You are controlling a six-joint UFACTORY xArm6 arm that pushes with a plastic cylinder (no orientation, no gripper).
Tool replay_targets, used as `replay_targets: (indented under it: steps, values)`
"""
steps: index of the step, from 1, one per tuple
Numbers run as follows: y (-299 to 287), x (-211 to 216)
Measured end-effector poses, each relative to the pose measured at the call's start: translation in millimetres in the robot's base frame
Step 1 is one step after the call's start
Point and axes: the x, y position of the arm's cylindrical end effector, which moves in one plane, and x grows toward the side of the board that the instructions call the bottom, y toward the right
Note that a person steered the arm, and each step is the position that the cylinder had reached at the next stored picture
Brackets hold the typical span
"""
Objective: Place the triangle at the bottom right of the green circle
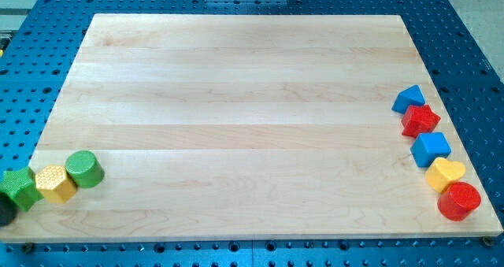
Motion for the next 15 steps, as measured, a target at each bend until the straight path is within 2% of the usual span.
replay_targets:
  steps: [1, 2, 4, 5, 7, 8, 9, 10, 12, 14, 15]
  values:
    - [1.1, -6.3]
    - [49.8, -17.3]
    - [111.0, 18.1]
    - [240.4, -26.8]
    - [498.1, -196.0]
    - [620.9, -265.8]
    - [642.7, -248.2]
    - [589.3, -216.8]
    - [560.8, -167.3]
    - [400.4, -167.7]
    - [441.4, -164.6]
